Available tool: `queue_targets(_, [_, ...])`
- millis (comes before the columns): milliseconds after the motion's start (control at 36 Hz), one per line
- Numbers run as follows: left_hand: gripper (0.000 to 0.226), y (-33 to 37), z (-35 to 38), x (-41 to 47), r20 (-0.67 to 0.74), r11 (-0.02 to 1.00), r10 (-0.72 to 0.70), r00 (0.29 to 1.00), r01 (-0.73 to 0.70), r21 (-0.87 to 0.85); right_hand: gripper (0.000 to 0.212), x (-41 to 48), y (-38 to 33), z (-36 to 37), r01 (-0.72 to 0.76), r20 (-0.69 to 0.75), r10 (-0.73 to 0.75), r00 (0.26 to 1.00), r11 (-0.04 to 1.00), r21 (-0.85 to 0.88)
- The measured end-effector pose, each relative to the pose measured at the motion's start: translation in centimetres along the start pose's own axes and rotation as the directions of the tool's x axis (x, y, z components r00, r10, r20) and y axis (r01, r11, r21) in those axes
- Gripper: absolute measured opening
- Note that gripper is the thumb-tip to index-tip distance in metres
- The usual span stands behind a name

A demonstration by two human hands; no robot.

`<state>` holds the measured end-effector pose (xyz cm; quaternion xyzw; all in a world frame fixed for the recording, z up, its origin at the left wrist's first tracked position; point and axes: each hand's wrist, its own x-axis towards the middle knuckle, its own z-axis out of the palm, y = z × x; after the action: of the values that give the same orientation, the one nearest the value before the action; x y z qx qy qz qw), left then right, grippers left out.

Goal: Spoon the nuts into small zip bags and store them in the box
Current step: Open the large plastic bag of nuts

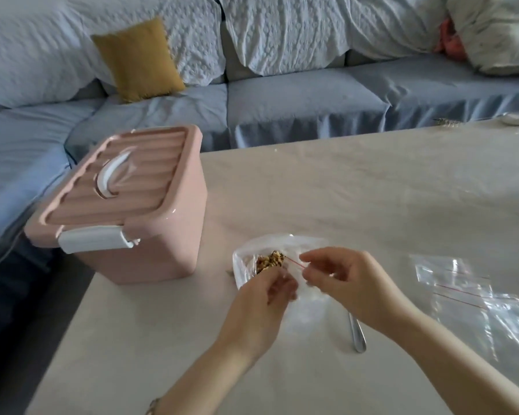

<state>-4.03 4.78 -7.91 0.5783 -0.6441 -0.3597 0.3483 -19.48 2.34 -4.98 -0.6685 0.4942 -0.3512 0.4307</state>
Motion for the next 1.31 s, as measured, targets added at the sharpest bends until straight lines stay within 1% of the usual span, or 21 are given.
queue_targets(28, [0.021, -0.2, -0.3, 0.1, -0.004, 1.000, 0.004, 1.000, -0.004, 0.028, 0.020, 0.3, -0.2, 0.0, -0.007, 0.010, 0.007, 1.000, 1.000, 0.008])
queue_targets(111, [0.022, -0.4, -1.1, 0.3, -0.009, 0.996, 0.003, 1.000, -0.002, 0.091, 0.028, 1.2, -0.5, 0.1, -0.016, 0.044, 0.018, 0.999, 0.999, -0.044])
queue_targets(167, [0.021, -0.6, -1.6, 0.6, -0.030, 0.991, 0.007, 1.000, -0.003, 0.133, 0.029, 1.6, -0.5, 0.2, -0.041, 0.063, 0.044, 0.997, 0.998, -0.044])
queue_targets(222, [0.019, -0.9, -1.9, 0.9, -0.070, 0.987, 0.028, 0.997, -0.016, 0.161, 0.030, 1.9, -0.3, 0.4, -0.070, 0.069, 0.070, 0.995, 0.997, -0.012])
queue_targets(306, [0.006, -1.3, -1.8, 1.2, -0.166, 0.983, 0.085, 0.982, -0.055, 0.177, 0.028, 2.4, 0.0, 0.7, -0.110, 0.026, 0.109, 0.994, 0.992, 0.056])
queue_targets(361, [0.022, -1.6, -1.4, 1.8, -0.302, 0.943, 0.202, 0.932, -0.103, 0.316, 0.026, 2.8, 0.4, 1.0, -0.131, -0.049, 0.139, 0.989, 0.982, 0.139])
queue_targets(389, [0.028, -1.6, -1.3, 2.2, -0.366, 0.917, 0.270, 0.891, -0.121, 0.380, 0.025, 3.0, 0.6, 1.1, -0.141, -0.087, 0.159, 0.983, 0.973, 0.184])
queue_targets(417, [0.030, -1.5, -1.2, 2.7, -0.412, 0.904, 0.313, 0.856, -0.135, 0.406, 0.023, 3.3, 0.8, 1.1, -0.149, -0.119, 0.178, 0.977, 0.963, 0.223])
queue_targets(444, [0.027, -1.3, -1.1, 3.1, -0.424, 0.906, 0.326, 0.845, -0.152, 0.395, 0.021, 3.6, 0.9, 1.1, -0.153, -0.143, 0.194, 0.971, 0.955, 0.255])
queue_targets(472, [0.021, -1.0, -0.9, 3.6, -0.410, 0.922, 0.308, 0.858, -0.163, 0.352, 0.020, 3.9, 1.1, 1.1, -0.153, -0.163, 0.205, 0.965, 0.947, 0.282])
queue_targets(500, [0.015, -0.7, -0.7, 4.1, -0.379, 0.949, 0.254, 0.890, -0.154, 0.275, 0.020, 4.2, 1.2, 1.1, -0.151, -0.180, 0.212, 0.961, 0.941, 0.302])
queue_targets(556, [0.016, -0.1, -0.1, 5.2, -0.277, 0.994, 0.093, 0.956, -0.071, 0.087, 0.019, 5.0, 1.6, 1.3, -0.148, -0.200, 0.220, 0.955, 0.935, 0.322])
queue_targets(583, [0.017, 0.1, 0.2, 5.8, -0.244, 0.999, 0.034, 0.969, -0.028, 0.030, 0.018, 5.5, 1.8, 1.3, -0.149, -0.208, 0.224, 0.952, 0.934, 0.326])
queue_targets(722, [0.020, 0.0, 0.7, 9.2, -0.266, 0.995, -0.078, 0.961, 0.060, -0.076, 0.016, 8.1, 2.7, 0.9, -0.146, -0.265, 0.226, 0.937, 0.946, 0.289])
queue_targets(806, [0.016, -0.3, 0.7, 10.7, -0.213, 0.979, -0.139, 0.967, 0.103, -0.174, 0.015, 9.5, 3.1, 0.6, -0.171, -0.277, 0.243, 0.929, 0.950, 0.261])
queue_targets(917, [0.012, 0.0, 0.4, 11.8, -0.183, 0.965, -0.180, 0.967, 0.137, -0.223, 0.019, 10.8, 3.2, 0.3, -0.201, -0.290, 0.256, 0.922, 0.958, 0.206])
queue_targets(1028, [0.013, 0.8, -0.2, 12.1, -0.173, 0.951, -0.214, 0.961, 0.165, -0.260, 0.024, 11.1, 2.6, 0.0, -0.213, -0.259, 0.256, 0.931, 0.960, 0.182])
queue_targets(1194, [0.018, 2.1, -0.8, 11.7, -0.149, 0.956, -0.179, 0.973, 0.136, -0.259, 0.026, 10.9, 1.2, -0.7, -0.184, -0.187, 0.220, 0.957, 0.964, 0.191])
queue_targets(1306, [0.020, 2.6, -1.0, 11.0, -0.103, 0.940, -0.183, 0.978, 0.143, -0.309, 0.021, 10.3, 0.9, -1.3, -0.163, -0.120, 0.188, 0.975, 0.968, 0.191])
